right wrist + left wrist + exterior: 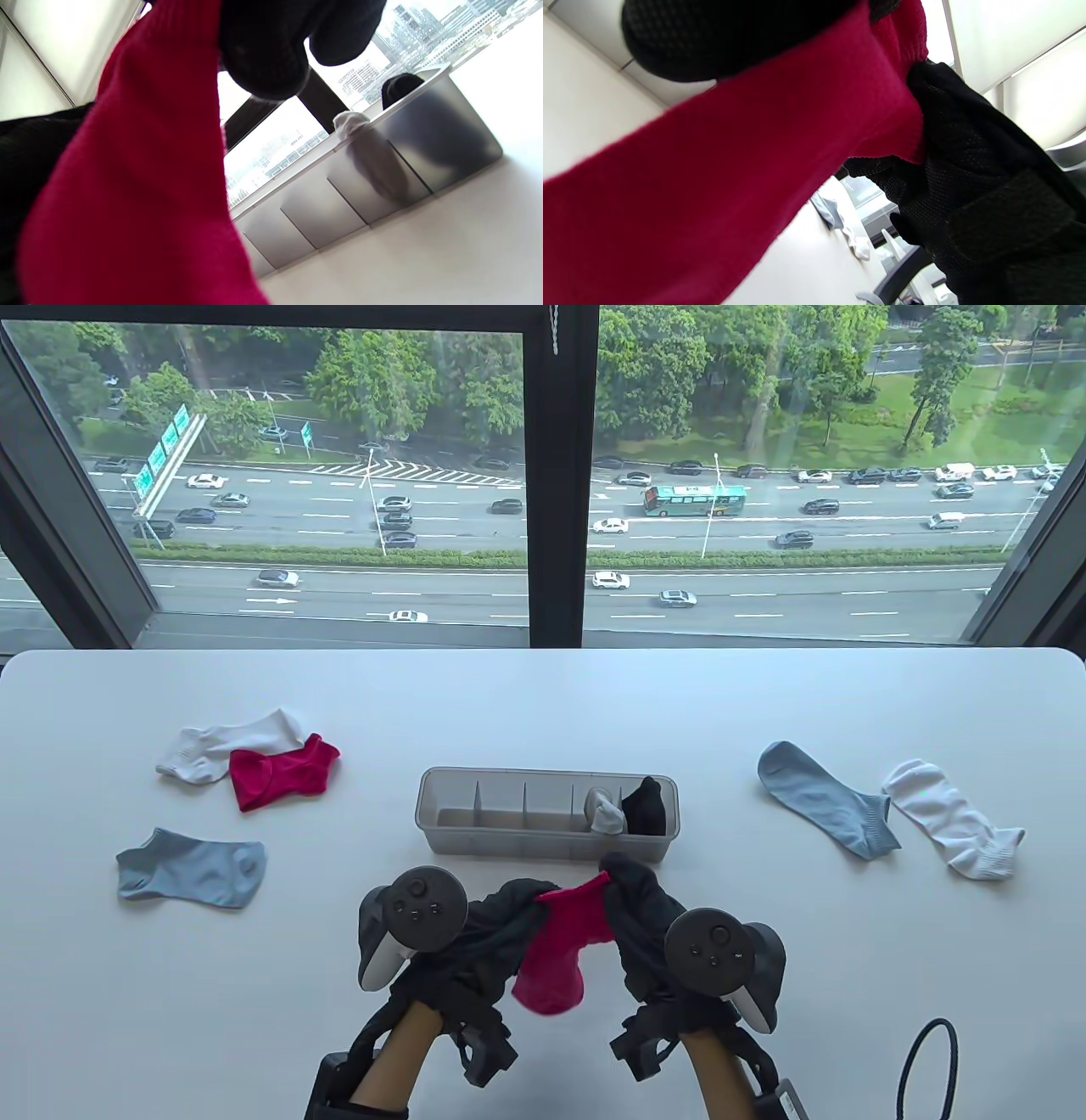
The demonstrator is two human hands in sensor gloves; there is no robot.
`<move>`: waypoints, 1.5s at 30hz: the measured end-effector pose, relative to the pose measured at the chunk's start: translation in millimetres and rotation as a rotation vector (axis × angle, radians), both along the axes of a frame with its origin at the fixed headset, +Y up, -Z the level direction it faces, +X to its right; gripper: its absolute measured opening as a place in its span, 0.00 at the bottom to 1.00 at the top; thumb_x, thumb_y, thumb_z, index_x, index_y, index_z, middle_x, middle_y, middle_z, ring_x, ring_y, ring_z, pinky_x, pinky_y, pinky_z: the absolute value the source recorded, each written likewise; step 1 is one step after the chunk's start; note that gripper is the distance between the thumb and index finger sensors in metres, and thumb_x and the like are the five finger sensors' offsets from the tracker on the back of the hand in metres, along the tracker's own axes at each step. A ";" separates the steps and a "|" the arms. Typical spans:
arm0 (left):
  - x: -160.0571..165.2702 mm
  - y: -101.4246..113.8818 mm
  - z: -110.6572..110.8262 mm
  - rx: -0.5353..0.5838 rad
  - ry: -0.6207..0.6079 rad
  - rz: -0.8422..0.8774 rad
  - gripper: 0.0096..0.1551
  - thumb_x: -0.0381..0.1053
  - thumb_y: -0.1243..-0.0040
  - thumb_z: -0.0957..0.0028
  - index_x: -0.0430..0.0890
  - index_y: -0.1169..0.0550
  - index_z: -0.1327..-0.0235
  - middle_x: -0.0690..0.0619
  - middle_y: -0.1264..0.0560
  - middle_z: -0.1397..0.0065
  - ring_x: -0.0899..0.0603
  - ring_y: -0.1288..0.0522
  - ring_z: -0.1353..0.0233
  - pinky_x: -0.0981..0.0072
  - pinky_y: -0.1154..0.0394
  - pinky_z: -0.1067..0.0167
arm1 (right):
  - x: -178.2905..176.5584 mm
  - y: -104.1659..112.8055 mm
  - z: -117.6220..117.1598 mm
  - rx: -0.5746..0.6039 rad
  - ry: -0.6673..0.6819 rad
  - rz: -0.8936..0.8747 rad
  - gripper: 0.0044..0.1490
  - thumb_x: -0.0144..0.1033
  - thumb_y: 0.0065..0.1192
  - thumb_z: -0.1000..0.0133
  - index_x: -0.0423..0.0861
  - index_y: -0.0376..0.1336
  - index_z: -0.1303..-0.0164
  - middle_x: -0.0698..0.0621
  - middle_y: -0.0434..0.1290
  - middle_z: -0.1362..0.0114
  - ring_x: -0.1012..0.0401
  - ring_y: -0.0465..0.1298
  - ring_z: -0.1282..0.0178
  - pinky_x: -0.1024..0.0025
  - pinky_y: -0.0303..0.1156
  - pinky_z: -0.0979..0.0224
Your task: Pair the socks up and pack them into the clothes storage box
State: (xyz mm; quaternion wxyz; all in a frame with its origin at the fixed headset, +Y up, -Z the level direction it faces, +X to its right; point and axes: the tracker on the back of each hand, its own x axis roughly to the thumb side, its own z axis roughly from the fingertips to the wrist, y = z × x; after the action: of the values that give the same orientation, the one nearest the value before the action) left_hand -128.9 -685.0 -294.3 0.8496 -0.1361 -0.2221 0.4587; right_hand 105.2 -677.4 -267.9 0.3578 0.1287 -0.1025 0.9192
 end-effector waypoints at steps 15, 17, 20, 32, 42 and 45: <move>-2.2 -36.4 -4.4 -0.012 0.076 -0.756 0.47 0.65 0.62 0.38 0.50 0.67 0.21 0.44 0.75 0.16 0.32 0.74 0.16 0.28 0.66 0.25 | -43.6 -78.7 -3.0 -0.833 0.347 0.567 0.44 0.49 0.32 0.32 0.40 0.33 0.12 0.30 0.36 0.09 0.34 0.33 0.15 0.26 0.37 0.23; -4.2 -34.2 -5.4 -0.011 0.083 -0.799 0.47 0.65 0.62 0.38 0.50 0.68 0.21 0.45 0.76 0.17 0.32 0.76 0.17 0.29 0.68 0.26 | -46.5 -91.0 -5.1 -0.935 0.352 0.608 0.45 0.50 0.29 0.34 0.43 0.24 0.16 0.38 0.20 0.14 0.39 0.21 0.19 0.28 0.27 0.25; -15.8 -22.4 -17.4 -0.001 0.153 -0.793 0.46 0.63 0.61 0.38 0.50 0.66 0.20 0.44 0.73 0.15 0.32 0.73 0.16 0.29 0.66 0.25 | -40.1 -72.0 -6.9 -0.639 0.278 0.557 0.45 0.52 0.32 0.34 0.44 0.28 0.15 0.35 0.25 0.12 0.38 0.25 0.17 0.28 0.30 0.24; -170.9 -7.1 -126.0 -0.163 0.680 -0.837 0.49 0.61 0.48 0.43 0.54 0.59 0.20 0.52 0.66 0.12 0.39 0.68 0.12 0.35 0.64 0.20 | -27.1 -43.0 -6.2 -0.358 0.075 0.737 0.46 0.54 0.33 0.34 0.44 0.28 0.14 0.32 0.20 0.15 0.35 0.20 0.22 0.27 0.30 0.25; -200.1 -63.0 -172.4 -0.392 0.513 -0.876 0.37 0.62 0.48 0.43 0.72 0.46 0.22 0.42 0.74 0.15 0.31 0.75 0.16 0.30 0.70 0.22 | -31.5 -40.6 -8.1 -0.392 0.062 0.729 0.46 0.53 0.35 0.34 0.43 0.29 0.14 0.29 0.21 0.16 0.32 0.22 0.23 0.27 0.32 0.24; -205.1 -74.4 -187.1 -0.417 0.482 -0.895 0.37 0.63 0.47 0.44 0.71 0.45 0.21 0.43 0.76 0.16 0.31 0.77 0.17 0.30 0.71 0.23 | -29.4 -41.5 -9.6 -0.403 0.057 0.723 0.46 0.53 0.35 0.34 0.43 0.30 0.14 0.28 0.21 0.16 0.32 0.22 0.22 0.27 0.33 0.24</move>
State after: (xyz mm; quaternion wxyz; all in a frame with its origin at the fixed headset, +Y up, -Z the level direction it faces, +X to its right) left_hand -334.0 -759.4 -481.3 0.9435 -0.2739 0.1541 0.1053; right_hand 75.8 -718.8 -277.5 0.0325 0.1094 0.1412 0.9834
